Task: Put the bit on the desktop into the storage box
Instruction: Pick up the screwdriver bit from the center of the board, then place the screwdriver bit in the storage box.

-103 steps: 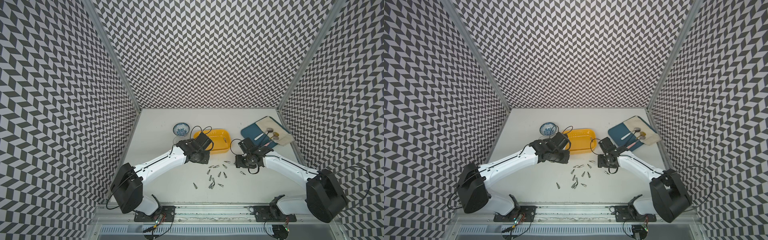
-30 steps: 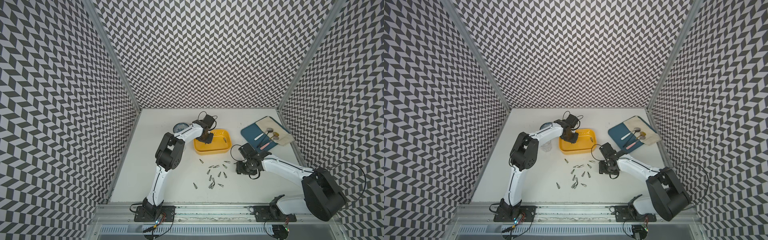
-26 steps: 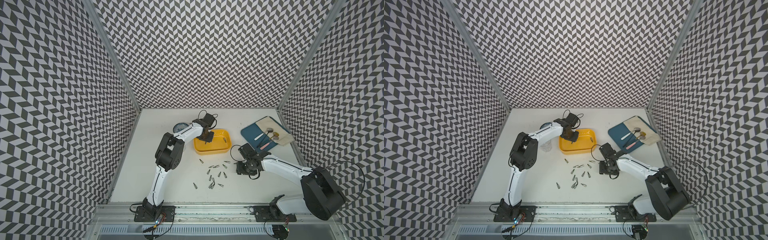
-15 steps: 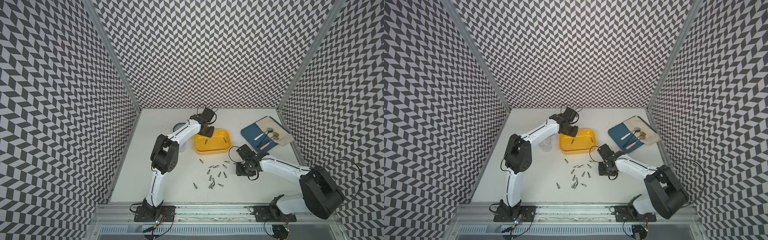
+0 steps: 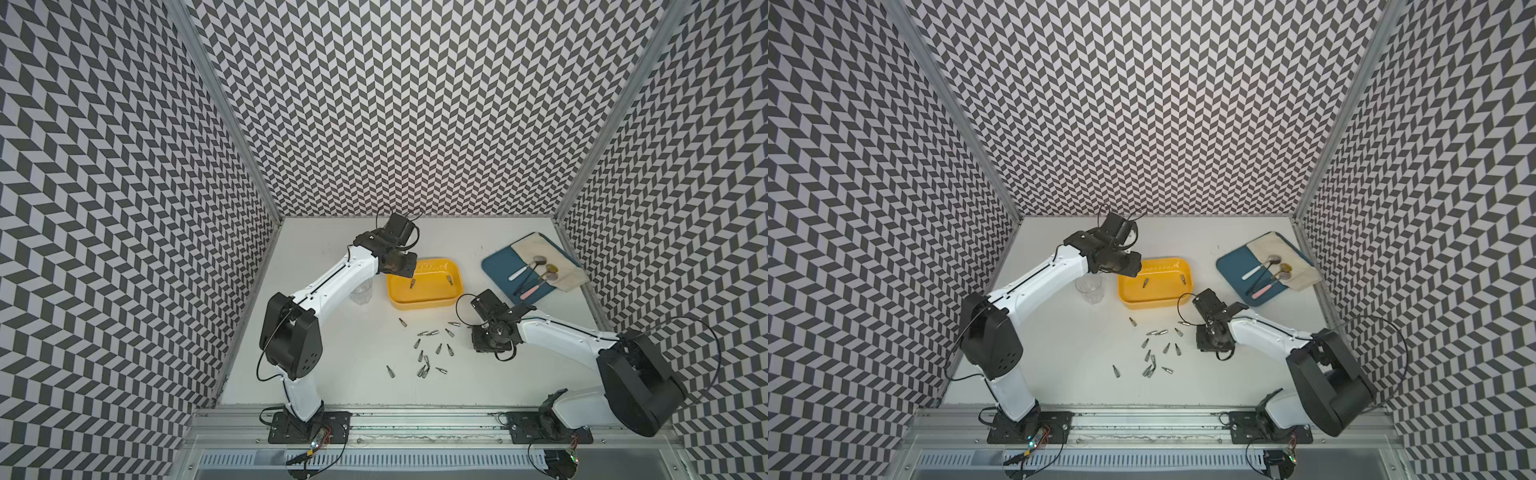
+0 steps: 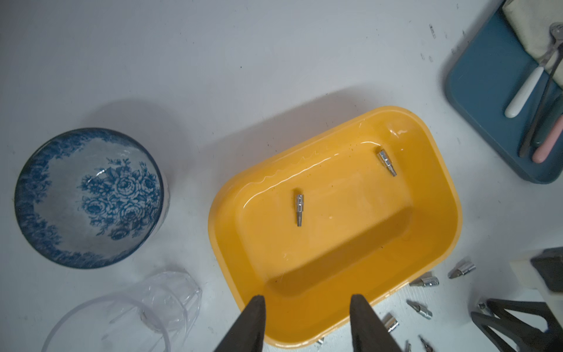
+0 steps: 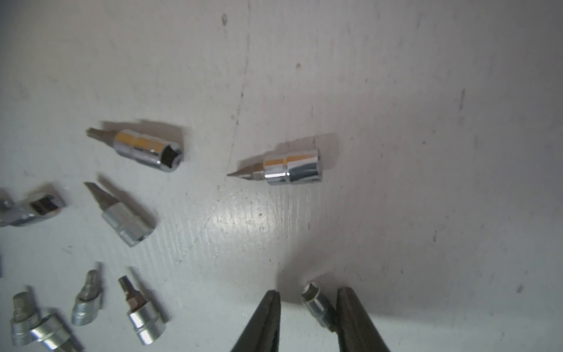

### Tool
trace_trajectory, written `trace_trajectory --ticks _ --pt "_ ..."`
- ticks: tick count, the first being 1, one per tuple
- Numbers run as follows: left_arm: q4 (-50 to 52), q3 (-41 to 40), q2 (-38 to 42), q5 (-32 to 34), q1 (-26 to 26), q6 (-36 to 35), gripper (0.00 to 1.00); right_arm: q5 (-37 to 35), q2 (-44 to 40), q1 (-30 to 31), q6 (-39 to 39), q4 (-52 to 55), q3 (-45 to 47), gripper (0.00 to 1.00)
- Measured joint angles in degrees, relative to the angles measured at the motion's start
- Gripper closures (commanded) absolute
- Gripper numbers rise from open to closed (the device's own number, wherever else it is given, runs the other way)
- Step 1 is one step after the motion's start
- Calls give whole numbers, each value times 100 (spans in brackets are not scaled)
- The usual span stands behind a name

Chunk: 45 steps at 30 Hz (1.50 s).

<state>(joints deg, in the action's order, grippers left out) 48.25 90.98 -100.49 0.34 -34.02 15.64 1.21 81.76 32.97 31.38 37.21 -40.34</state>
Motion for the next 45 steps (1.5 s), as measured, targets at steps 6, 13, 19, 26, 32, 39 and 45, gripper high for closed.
trace_trajectory --ticks 6,13,19,26,32,39,45 --pt "-20 -1141 997 -98 -164 286 46 -85 37 39 7 0 -20 74" --pt "-20 -2326 1893 -179 -562 804 45 -195 90 118 22 -7 -50 83" --pt "-24 -2951 2490 -269 -798 1217 44 -234 173 177 26 -4 -125 95" --pt "-28 -3626 2918 -308 -1113 1733 43 -264 197 229 24 208 -310 100" --pt "-92 -4030 3067 -308 -1397 2140 42 -343 199 238 -42 833 -1709 100" --pt "-216 -4529 3104 -304 -1537 2492 41 -402 1067 247 -376 966 -3713 100" --pt "-391 -4846 3202 -308 -1547 2699 41 -584 2299 247 -710 1010 -4664 100"
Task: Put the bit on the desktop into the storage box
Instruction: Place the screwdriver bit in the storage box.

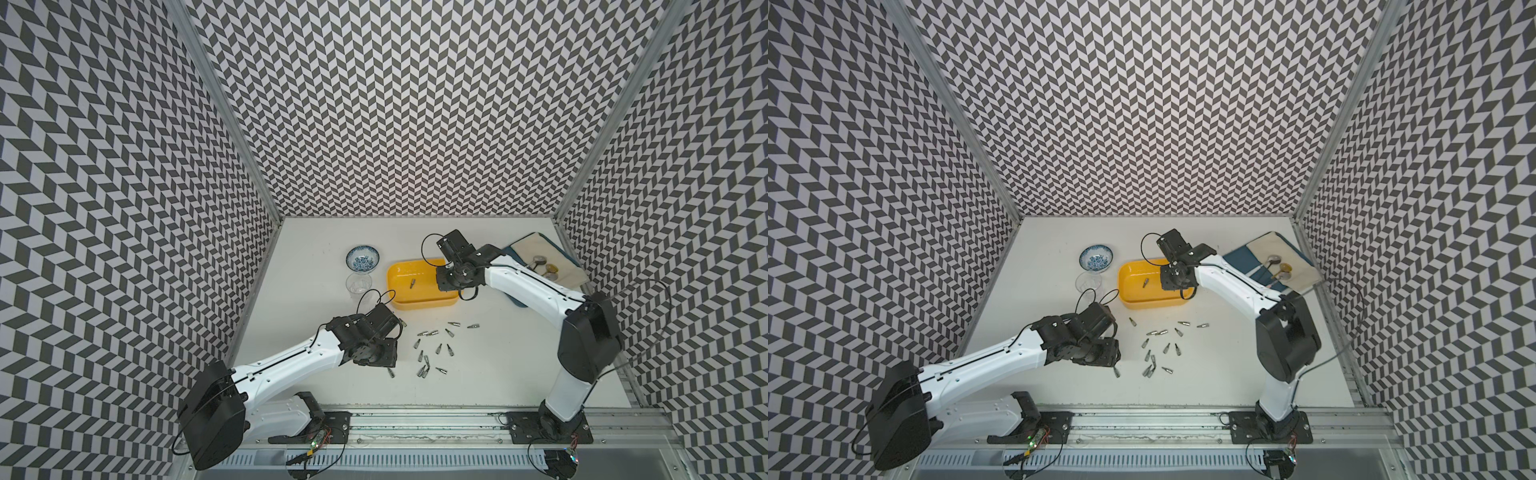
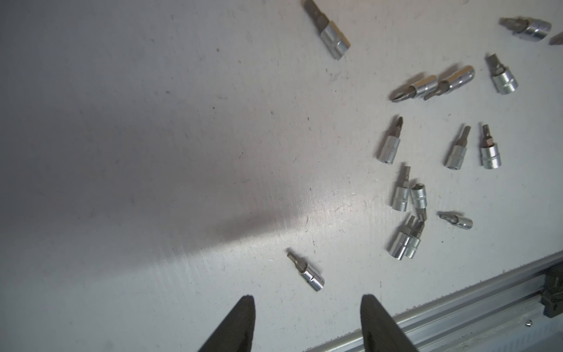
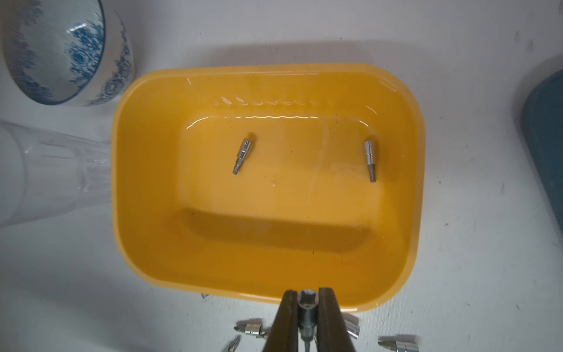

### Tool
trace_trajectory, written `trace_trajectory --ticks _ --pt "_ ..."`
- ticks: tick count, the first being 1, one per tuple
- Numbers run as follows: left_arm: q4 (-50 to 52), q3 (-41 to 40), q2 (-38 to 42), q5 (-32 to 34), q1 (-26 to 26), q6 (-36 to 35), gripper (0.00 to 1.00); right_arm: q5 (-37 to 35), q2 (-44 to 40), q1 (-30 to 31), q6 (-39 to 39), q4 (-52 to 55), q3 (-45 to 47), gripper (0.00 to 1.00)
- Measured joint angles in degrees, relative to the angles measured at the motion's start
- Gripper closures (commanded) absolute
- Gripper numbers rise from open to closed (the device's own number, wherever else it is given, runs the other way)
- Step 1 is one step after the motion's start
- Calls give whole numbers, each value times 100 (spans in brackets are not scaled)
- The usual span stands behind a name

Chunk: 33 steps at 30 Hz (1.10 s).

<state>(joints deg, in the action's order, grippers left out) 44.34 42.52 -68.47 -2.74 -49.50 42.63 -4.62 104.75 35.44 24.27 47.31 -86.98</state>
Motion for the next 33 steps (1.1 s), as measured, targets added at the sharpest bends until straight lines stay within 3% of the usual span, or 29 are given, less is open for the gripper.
trace_trajectory --ticks 15,33 --pt "-177 -57 -61 4 -63 210 40 -155 1700 -262 -584 4 -1233 100" --pt "-341 -190 -468 11 -214 343 39 -181 2321 -398 -846 -81 -1414 100"
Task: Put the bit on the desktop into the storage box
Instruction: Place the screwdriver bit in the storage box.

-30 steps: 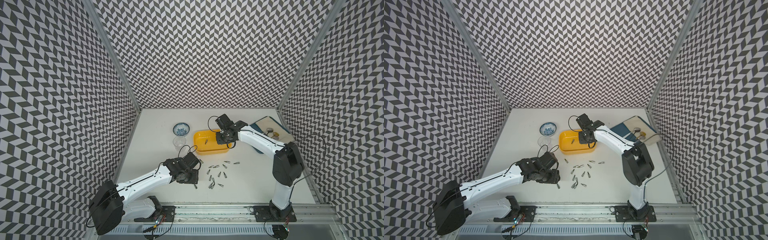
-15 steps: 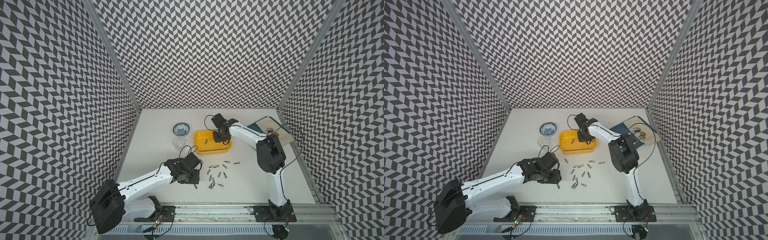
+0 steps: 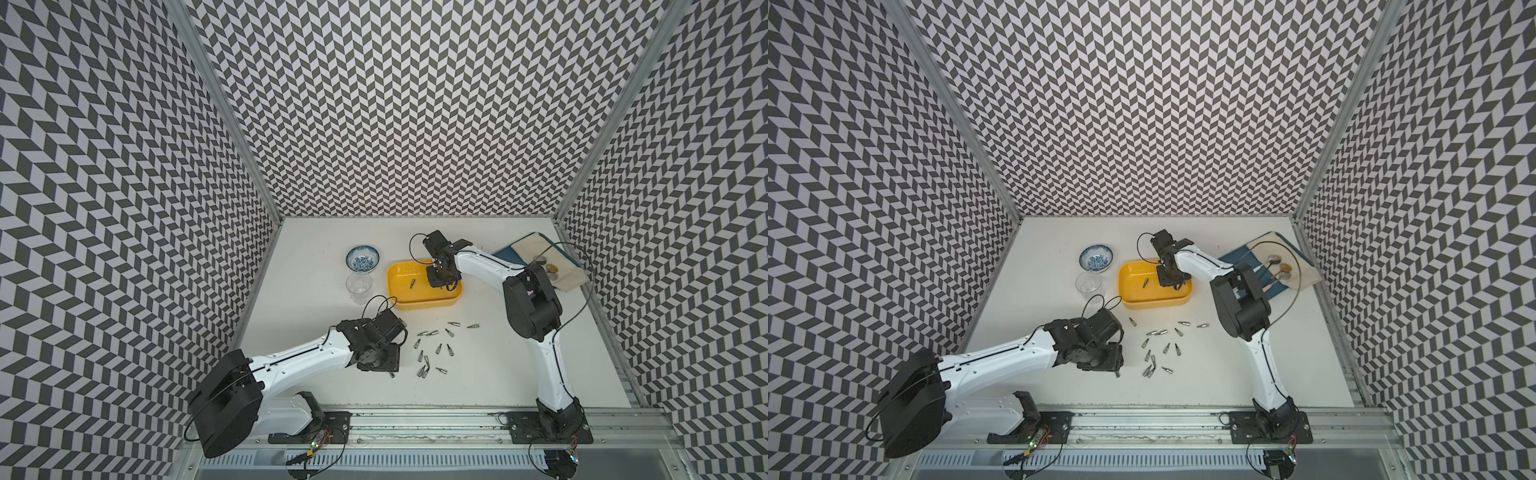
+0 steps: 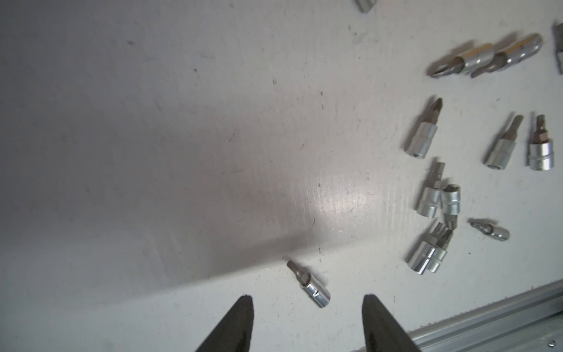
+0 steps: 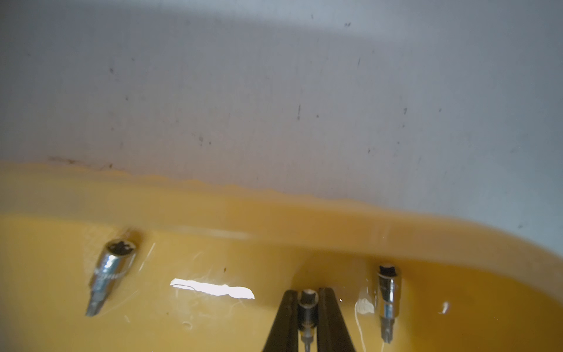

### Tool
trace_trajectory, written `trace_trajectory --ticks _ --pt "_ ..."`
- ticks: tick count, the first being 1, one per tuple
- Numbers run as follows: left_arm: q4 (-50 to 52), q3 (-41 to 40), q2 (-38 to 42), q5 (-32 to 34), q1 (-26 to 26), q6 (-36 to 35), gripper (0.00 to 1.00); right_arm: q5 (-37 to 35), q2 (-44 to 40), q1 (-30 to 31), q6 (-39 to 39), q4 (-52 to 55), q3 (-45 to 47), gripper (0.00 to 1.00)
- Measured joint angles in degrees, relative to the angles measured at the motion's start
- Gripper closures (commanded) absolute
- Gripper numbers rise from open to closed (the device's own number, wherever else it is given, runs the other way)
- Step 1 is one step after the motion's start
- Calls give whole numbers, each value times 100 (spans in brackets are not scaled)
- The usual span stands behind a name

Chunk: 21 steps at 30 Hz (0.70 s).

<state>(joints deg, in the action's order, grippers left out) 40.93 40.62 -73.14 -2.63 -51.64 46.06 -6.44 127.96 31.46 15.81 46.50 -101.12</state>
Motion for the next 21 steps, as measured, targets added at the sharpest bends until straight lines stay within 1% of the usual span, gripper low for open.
trace_trajectory --ticks 2,4,6,9,17,21 --pt "-17 0 -46 2 -20 2 39 -2 0 0 -17 0 0 98" --pt "-20 0 -109 22 -50 7 39 -7 0 0 -24 -2 0 92" --pt "-22 0 -181 37 -85 9 39 -15 0 -4 -33 -2 0 82" --pt "-24 0 -254 44 -140 11 39 -24 11 -4 -37 -9 0 72" --pt "-20 0 -363 94 -254 13 40 -63 20 -15 -35 -17 -20 58" --pt "-17 0 -487 160 -348 26 40 -57 20 -15 -35 0 -74 50"
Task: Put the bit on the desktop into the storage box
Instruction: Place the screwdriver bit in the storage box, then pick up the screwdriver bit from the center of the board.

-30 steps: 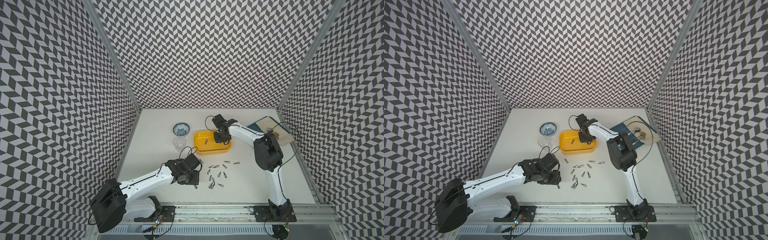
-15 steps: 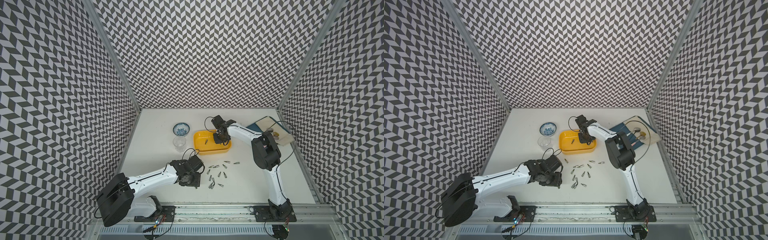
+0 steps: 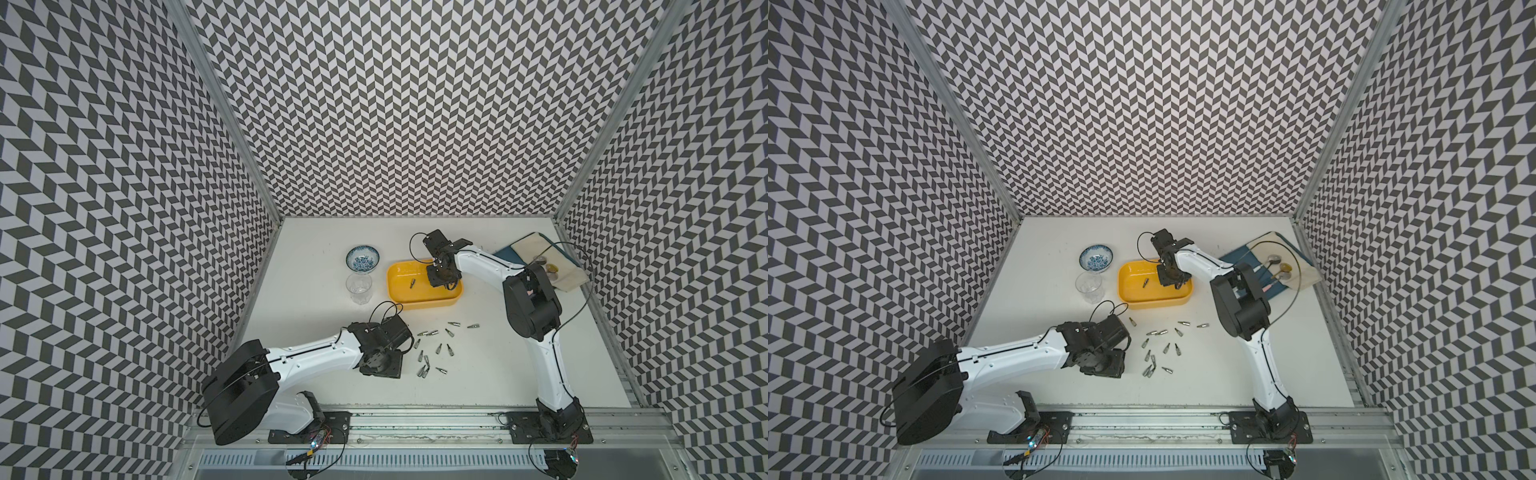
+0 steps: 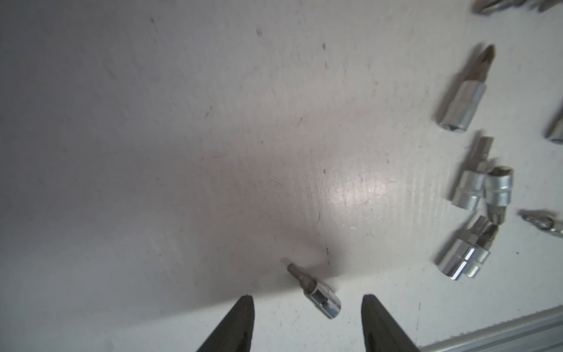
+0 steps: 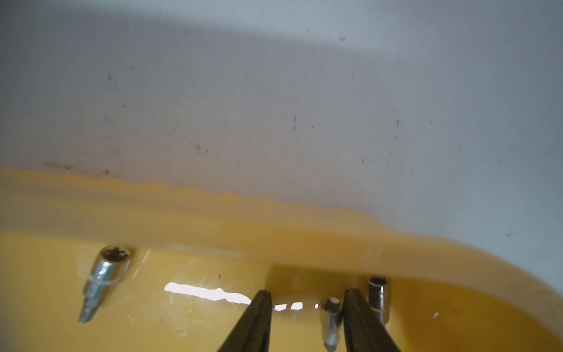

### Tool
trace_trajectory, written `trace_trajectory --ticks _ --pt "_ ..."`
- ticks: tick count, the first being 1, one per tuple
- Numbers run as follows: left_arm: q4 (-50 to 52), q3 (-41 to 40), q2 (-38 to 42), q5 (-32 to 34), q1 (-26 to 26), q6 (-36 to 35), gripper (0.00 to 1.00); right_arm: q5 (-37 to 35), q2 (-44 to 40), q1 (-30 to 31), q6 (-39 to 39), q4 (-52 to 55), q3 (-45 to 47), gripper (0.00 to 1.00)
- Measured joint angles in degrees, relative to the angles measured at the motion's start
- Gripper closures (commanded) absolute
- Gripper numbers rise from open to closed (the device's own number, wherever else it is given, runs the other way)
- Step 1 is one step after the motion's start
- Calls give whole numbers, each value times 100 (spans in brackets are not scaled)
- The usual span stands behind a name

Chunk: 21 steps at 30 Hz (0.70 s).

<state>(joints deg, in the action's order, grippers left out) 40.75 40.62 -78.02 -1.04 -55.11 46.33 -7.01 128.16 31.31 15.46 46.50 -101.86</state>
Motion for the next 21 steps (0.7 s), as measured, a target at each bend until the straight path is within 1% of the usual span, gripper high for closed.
trace_trajectory --ticks 2,7,12,21 --pt "4 0 -72 31 -48 9 41 2 0 2 0 15 -22 48" --pt "7 2 -197 94 -140 33 41 2 -26 0 -2 138 -127 47" --pt "2 2 -262 144 -166 68 46 -7 -195 0 -2 264 -258 47" --pt "0 2 -269 181 -188 96 57 -52 -872 2 2 463 -286 47"
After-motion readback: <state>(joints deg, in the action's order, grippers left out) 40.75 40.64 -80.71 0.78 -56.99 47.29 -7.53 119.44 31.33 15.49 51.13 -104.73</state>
